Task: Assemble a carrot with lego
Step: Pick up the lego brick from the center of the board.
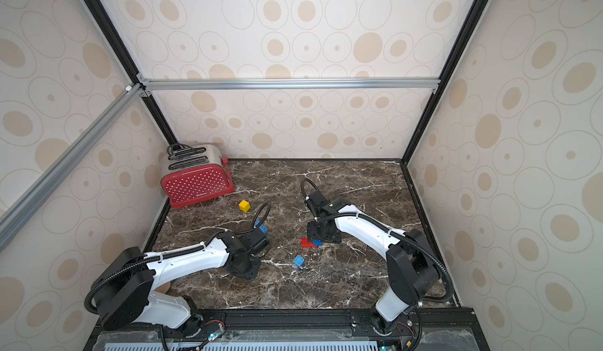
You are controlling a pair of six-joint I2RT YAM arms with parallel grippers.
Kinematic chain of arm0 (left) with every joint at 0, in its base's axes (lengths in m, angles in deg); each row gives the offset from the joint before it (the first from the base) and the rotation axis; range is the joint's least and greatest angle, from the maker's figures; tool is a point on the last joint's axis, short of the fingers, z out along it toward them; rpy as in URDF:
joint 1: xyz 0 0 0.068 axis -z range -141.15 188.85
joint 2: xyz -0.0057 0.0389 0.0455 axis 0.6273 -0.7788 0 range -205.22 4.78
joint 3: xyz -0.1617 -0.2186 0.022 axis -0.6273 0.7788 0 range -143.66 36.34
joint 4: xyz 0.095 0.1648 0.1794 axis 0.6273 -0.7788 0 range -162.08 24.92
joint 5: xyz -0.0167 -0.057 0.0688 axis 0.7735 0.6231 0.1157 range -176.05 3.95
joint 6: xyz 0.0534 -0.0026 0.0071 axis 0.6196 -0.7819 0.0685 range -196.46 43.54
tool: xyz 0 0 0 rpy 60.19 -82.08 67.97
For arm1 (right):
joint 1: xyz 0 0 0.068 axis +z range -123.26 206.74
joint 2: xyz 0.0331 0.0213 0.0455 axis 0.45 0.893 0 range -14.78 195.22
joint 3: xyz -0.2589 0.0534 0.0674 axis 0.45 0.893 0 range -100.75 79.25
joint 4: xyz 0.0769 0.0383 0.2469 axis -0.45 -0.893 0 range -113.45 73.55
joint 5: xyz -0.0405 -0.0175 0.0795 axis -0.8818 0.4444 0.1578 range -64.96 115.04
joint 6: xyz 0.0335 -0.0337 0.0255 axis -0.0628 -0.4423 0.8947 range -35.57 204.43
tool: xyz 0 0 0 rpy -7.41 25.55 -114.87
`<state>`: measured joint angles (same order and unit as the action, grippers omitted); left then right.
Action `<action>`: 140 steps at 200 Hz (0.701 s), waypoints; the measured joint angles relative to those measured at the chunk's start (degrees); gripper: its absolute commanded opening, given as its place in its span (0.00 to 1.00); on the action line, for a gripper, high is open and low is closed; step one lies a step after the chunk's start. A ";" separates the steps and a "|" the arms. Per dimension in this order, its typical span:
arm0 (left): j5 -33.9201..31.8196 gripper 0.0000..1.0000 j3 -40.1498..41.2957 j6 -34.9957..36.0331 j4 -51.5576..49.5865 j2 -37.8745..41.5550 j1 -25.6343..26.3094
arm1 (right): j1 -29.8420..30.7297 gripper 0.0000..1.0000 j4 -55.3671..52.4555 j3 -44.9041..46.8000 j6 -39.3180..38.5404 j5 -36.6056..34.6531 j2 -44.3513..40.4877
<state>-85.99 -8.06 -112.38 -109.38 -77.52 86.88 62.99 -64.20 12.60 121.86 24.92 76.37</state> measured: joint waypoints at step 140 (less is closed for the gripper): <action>-0.79 0.17 -3.87 -0.55 -3.52 -0.87 0.00 | -0.83 0.76 1.66 3.17 0.15 0.50 -2.60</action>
<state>-86.78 -11.93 -112.93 -112.90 -78.39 86.88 62.16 -62.54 15.77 122.01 25.42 73.77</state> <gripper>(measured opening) 0.324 0.766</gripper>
